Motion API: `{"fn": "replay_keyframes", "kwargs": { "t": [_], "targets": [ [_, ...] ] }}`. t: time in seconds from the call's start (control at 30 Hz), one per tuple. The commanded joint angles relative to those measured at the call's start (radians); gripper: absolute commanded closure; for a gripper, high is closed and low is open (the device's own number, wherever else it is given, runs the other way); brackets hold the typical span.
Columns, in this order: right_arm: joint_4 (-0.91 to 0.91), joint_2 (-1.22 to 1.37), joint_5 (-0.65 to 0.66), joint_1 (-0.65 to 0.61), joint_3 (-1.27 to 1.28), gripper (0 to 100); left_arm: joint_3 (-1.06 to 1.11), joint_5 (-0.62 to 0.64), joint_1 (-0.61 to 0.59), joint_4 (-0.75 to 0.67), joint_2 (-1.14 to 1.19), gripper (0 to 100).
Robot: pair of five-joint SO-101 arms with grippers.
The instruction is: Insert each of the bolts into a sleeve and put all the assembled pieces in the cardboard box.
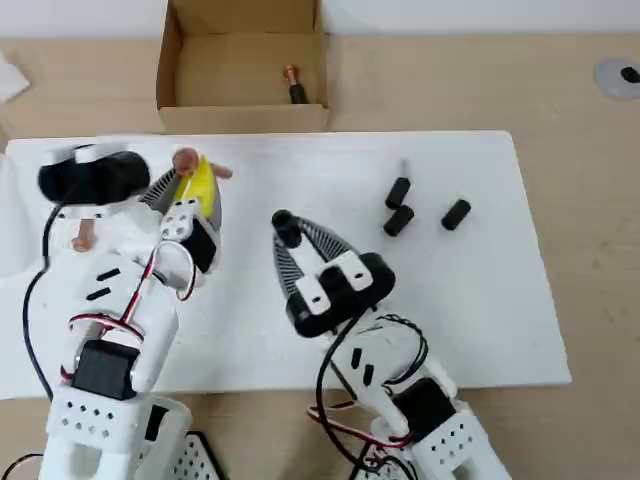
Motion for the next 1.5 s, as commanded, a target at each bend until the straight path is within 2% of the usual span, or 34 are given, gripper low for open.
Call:
{"fn": "replay_keyframes", "kwargs": {
  "t": [0.0, 0.2, 0.33, 0.5, 0.6, 0.73, 0.83, 0.97, 1.17, 1.47],
  "targets": [
    [-0.023, -0.036, -0.029, -0.018, -0.001, 98.9, -0.114, 0.029, 0.017, -0.04, -0.016, 99],
    [0.04, -0.036, -0.107, -0.019, -0.001, 98.9, -0.153, 0.055, 0.086, -0.038, -0.016, 99],
    [0.048, -0.038, -0.117, -0.018, -0.001, 98.9, -0.149, 0.055, 0.138, -0.018, -0.01, 99],
    [0.048, -0.044, -0.117, -0.018, -0.001, 98.9, -0.155, 0.051, 0.141, 0.046, -0.007, 99],
    [0.048, -0.044, -0.115, -0.018, -0.002, 98.9, -0.181, 0.0, 0.144, 0.12, -0.005, 99],
    [0.048, -0.042, -0.118, -0.019, -0.002, 98.9, -0.222, -0.066, 0.233, 0.196, -0.005, 99],
    [0.049, -0.038, -0.118, -0.019, -0.001, 98.9, -0.226, -0.069, 0.27, 0.198, -0.005, 99],
    [0.049, -0.038, -0.118, -0.019, -0.001, 98.9, -0.224, -0.071, 0.272, 0.201, -0.005, 99],
    [0.043, -0.044, -0.118, -0.015, -0.001, 98.9, -0.229, -0.14, 0.272, 0.206, -0.005, 99],
    [0.04, -0.045, -0.146, -0.013, -0.001, 98.9, -0.232, -0.14, 0.276, 0.206, 0.031, 99]
  ]
}}
